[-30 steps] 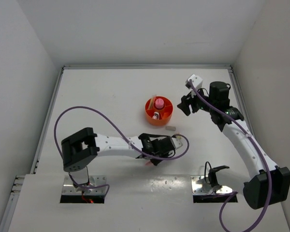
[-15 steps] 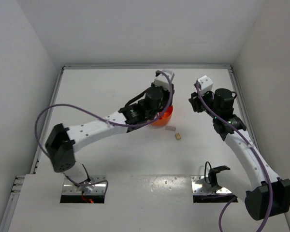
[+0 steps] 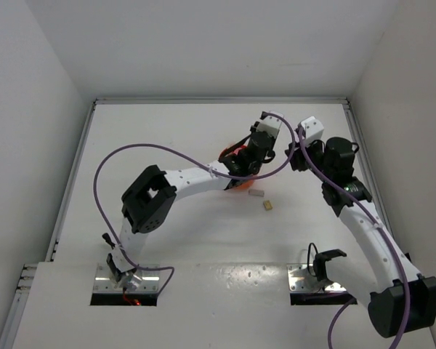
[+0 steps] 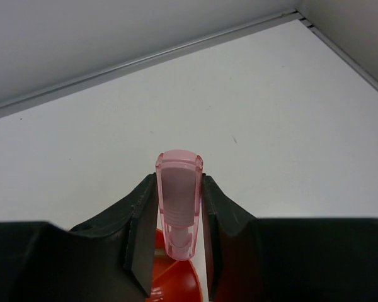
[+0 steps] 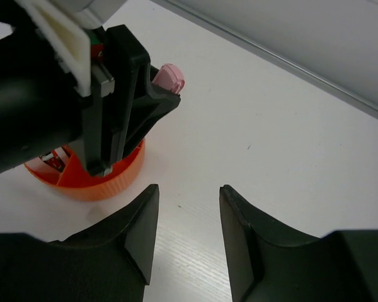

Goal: Sort the stationery into containers
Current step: Place the stationery into the container

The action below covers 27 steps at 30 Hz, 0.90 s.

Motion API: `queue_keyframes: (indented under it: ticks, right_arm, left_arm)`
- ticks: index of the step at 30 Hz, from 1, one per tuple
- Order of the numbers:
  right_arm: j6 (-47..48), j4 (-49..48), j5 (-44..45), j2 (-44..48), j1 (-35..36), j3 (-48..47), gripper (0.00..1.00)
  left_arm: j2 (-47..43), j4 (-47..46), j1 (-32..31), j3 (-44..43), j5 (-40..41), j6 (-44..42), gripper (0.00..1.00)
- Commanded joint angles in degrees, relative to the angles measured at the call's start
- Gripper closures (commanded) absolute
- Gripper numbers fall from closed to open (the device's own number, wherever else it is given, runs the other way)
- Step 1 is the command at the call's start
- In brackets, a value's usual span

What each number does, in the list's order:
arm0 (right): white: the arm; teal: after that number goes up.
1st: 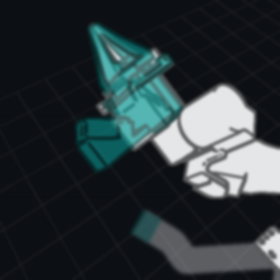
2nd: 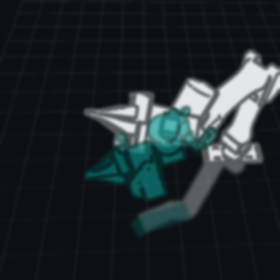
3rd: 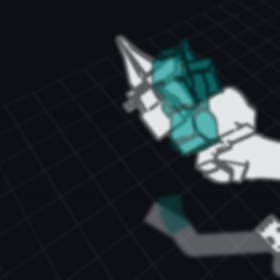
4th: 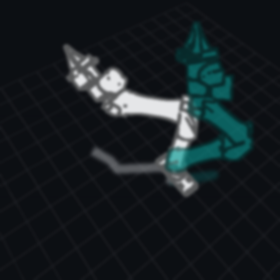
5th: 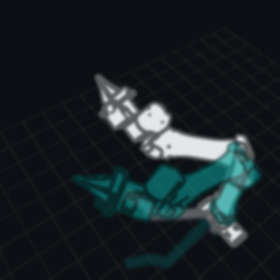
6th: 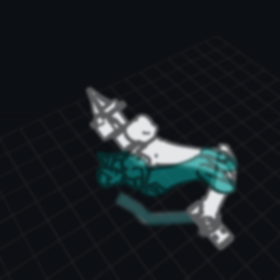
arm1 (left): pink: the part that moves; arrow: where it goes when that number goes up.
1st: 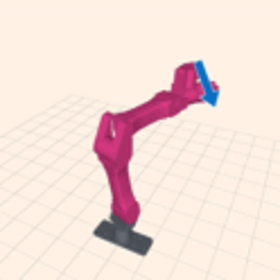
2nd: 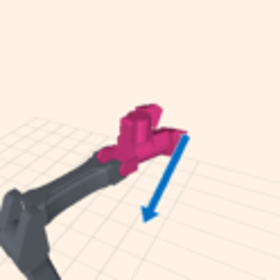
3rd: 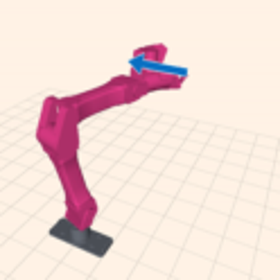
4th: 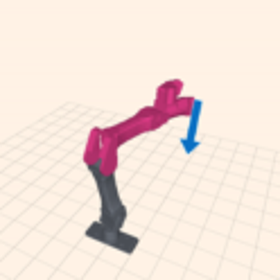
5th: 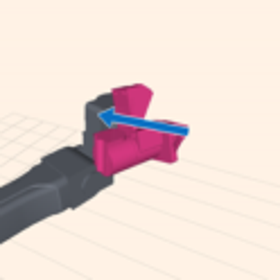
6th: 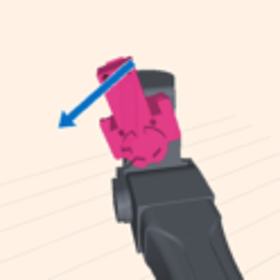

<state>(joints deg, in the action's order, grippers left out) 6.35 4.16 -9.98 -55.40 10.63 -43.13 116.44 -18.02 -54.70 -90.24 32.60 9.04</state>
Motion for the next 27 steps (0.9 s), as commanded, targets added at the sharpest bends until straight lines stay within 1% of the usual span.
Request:
queue_keyframes:
  ticks: [1,5,10,13,15,27]
  right_arm:
    - [-0.55,-3.11,-1.45,2.40,-0.53,1.04,0.56]
    - [-0.55,-3.64,-1.98,4.33,-1.05,1.56,0.56]
    - [-0.55,-3.64,-2.59,4.33,-2.10,1.56,0.56]
    - [-0.55,-3.64,-2.59,4.33,-2.11,1.56,0.56]
    - [-0.55,-3.64,-3.12,4.33,-2.64,1.56,0.56]
    - [-1.08,-3.64,-3.12,5.38,-3.16,1.56,0.56]
  left_arm:
    - [0.80,-6.06,2.05,-2.75,2.02,0.54,1.00]
    - [3.26,-6.06,4.07,-2.75,1.50,2.65,1.00]
    - [5.10,-6.06,4.60,-2.75,1.50,3.18,1.00]
    - [5.11,-5.01,5.21,-2.75,1.50,3.70,1.00]
    - [5.11,-4.31,5.21,-2.75,0.10,3.71,1.00]
    - [3.97,2.38,5.74,-2.75,0.71,3.71,1.00]
